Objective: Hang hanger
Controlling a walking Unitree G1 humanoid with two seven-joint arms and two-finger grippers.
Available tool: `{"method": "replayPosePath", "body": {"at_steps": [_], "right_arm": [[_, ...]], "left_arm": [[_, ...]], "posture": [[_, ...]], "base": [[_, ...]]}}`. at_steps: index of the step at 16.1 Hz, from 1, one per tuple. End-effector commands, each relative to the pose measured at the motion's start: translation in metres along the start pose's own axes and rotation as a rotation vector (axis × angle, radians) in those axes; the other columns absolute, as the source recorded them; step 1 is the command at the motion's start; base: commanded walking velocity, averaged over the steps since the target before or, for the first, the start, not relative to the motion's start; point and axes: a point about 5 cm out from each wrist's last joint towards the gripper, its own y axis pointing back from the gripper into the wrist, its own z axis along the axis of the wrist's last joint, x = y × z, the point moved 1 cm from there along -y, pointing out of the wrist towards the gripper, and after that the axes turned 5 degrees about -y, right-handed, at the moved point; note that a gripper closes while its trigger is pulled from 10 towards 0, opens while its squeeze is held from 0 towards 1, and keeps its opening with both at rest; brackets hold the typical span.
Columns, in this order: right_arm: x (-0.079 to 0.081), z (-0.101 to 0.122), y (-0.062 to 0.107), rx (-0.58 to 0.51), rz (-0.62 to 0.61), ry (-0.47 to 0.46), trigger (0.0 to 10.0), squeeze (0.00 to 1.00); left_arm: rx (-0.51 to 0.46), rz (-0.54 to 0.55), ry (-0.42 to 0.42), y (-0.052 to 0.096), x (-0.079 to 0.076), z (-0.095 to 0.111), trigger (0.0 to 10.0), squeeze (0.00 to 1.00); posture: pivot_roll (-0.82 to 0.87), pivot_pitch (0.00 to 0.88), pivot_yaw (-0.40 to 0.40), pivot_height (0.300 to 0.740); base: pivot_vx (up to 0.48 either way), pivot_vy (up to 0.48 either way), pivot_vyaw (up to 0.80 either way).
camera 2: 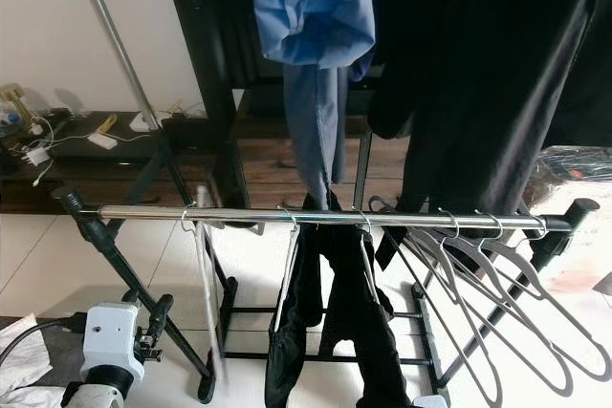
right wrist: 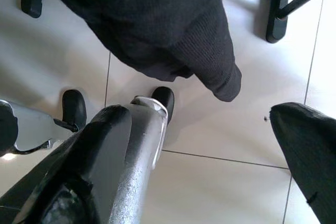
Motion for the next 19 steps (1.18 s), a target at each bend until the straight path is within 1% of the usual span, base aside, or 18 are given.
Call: {"method": "replayPosePath", "body": {"at_steps": [1,4,9,13,19], "right_arm": [[0.0015,-0.0006,-0.0002,-0.004,0.003,0.01,10.0,0.0],[0.0024,-0.0013,-0.0004,-0.002,0.002,0.021,10.0,0.0],[0.0034,-0.0032,-0.0005,0.006,0.003,0.017,10.0,0.0],[0.0044,-0.0065,-0.0005,0.019,0.005,0.005,10.0,0.0],[0.0041,-0.007,-0.0004,0.024,0.008,0.012,10.0,0.0]], "left_arm": [[0.004,0.01,-0.002,0.0012,0.0033,0.0007,10.0,0.0],[0.007,0.004,-0.014,0.0016,0.0036,0.0009,10.0,0.0],[-0.002,-0.01,-0.02,-0.0023,0.0011,0.0022,10.0,0.0],[0.007,-0.027,0.003,-0.0003,-0.0006,-0.0003,10.0,0.0],[0.007,-0.042,0.009,-0.0013,-0.0034,0.0008,10.0,0.0]], "posture": [[0.01,0.043,-0.002,0.74],[0.01,0.026,0.004,0.74],[0.01,0.003,0.011,0.74],[0.01,0.0,0.015,0.74],[0.01,0.0,0.01,0.74]], "base": [[0.0,0.0,0.0],[0.0,0.0,0.77],[0.0,0.0,0.75],[0.0,0.0,0.0],[0.0,0.371,0.0]]}}
